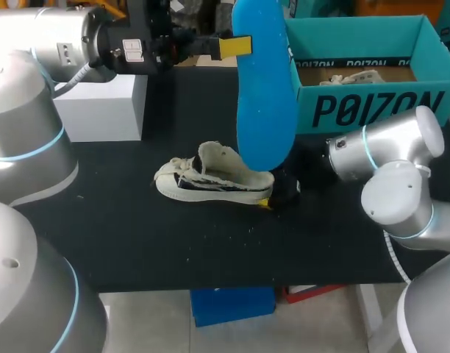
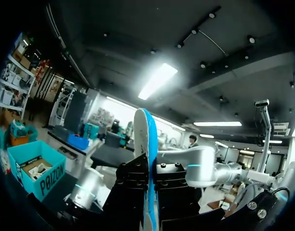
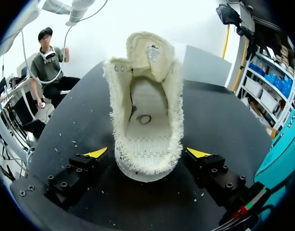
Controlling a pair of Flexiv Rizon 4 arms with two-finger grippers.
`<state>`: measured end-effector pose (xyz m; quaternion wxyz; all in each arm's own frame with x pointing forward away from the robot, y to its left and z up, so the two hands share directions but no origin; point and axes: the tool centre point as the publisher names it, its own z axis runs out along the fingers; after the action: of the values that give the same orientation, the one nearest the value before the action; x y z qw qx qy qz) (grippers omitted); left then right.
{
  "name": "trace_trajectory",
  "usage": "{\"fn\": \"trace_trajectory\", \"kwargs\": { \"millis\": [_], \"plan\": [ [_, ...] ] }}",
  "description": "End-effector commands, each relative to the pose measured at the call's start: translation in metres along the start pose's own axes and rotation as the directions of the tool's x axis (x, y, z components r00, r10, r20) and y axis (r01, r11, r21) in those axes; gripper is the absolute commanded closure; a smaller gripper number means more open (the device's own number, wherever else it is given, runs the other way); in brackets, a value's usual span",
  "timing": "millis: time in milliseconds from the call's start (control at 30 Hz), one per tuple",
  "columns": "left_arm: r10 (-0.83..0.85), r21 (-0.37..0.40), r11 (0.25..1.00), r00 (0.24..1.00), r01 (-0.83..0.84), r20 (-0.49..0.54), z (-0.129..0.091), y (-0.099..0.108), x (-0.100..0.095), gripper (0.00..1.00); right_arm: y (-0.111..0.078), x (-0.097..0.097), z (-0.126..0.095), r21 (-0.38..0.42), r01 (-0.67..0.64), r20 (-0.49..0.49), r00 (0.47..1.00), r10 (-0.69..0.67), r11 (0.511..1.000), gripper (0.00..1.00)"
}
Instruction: Take the shoe out of the shoebox, open the shoe tongue, remove and reinsert the insole, then place the shoe into the shoebox
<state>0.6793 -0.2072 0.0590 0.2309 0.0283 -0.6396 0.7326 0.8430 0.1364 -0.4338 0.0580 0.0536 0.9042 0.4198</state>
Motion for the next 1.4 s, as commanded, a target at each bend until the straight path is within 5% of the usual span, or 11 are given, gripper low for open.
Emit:
{"fn": "trace_trajectory", "kwargs": {
  "millis": [33,500,767,1400],
  "plan": [
    [-0.001,0.001,1.0,1.0,0.001,0.006,0.002,0.001,0.0,1.0,0.004,-0.004,-0.023,0.139,0.007,-0.051,0.999,0.0,0.99,0.0],
    [-0.001,0.001,1.0,1.0,0.001,0.006,0.002,0.001,0.0,1.0,0.016,-0.01,-0.051,0.507,0.047,-0.042,0.999,-0.029,0.861,0.0],
    [-0.001,0.001,1.0,1.0,0.001,0.006,0.002,0.001,0.0,1.0,0.033,-0.013,-0.052,0.576,0.131,-0.058,0.991,-0.12,0.807,0.0],
    [-0.001,0.001,1.0,1.0,0.001,0.006,0.002,0.001,0.0,1.0,0.036,-0.017,-0.047,0.728,0.178,-0.124,0.984,-0.129,0.662,0.0]
  ]
}}
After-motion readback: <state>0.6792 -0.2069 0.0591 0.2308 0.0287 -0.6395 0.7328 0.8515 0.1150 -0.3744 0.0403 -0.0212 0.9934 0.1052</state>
